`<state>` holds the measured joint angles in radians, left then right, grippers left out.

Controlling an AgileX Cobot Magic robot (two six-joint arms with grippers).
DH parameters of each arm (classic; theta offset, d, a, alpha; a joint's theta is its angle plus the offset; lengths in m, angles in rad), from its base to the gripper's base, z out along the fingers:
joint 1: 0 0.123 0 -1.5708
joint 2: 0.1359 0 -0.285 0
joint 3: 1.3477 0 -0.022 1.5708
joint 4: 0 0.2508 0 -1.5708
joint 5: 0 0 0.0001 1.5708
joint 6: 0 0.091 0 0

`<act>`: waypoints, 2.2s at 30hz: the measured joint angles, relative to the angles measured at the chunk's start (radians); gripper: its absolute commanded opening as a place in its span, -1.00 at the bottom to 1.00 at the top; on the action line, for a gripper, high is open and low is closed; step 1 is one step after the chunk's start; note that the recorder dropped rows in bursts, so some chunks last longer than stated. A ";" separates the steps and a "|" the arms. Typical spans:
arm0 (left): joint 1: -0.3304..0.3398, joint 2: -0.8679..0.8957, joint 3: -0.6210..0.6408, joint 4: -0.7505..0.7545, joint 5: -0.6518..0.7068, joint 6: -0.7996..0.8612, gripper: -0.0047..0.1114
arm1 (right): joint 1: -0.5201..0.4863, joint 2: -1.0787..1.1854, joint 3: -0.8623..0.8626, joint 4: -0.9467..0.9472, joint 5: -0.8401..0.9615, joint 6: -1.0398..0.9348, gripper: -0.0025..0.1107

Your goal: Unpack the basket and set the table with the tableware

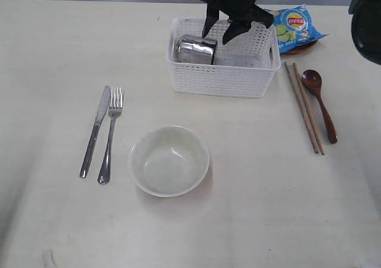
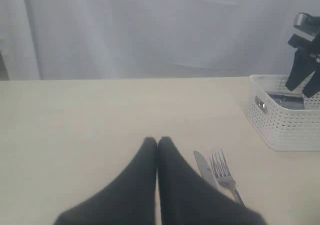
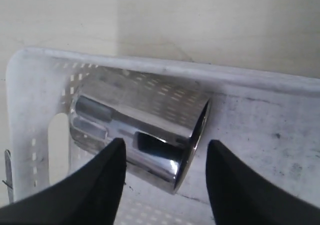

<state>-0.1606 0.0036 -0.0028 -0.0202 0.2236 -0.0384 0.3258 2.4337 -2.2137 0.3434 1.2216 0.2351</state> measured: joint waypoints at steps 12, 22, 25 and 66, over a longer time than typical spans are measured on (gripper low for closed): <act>0.000 0.000 0.000 0.000 0.000 0.000 -0.92 | -0.002 0.050 0.000 0.132 -0.006 -0.014 -0.11; 0.000 0.000 0.000 0.000 0.000 0.000 -0.92 | -0.005 0.073 -0.031 0.286 -0.052 -0.100 -0.96; 0.000 0.000 0.000 0.000 0.000 0.000 -0.92 | -0.004 0.073 -0.052 0.264 -0.024 -0.133 -0.96; 0.000 0.000 0.000 0.000 0.000 0.000 -0.92 | 0.529 0.120 -0.236 -0.447 -0.145 -0.250 -0.96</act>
<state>-0.1606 0.0036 -0.0028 -0.0202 0.2236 -0.0384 0.8551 2.5538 -2.4497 -0.1037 1.0762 -0.0152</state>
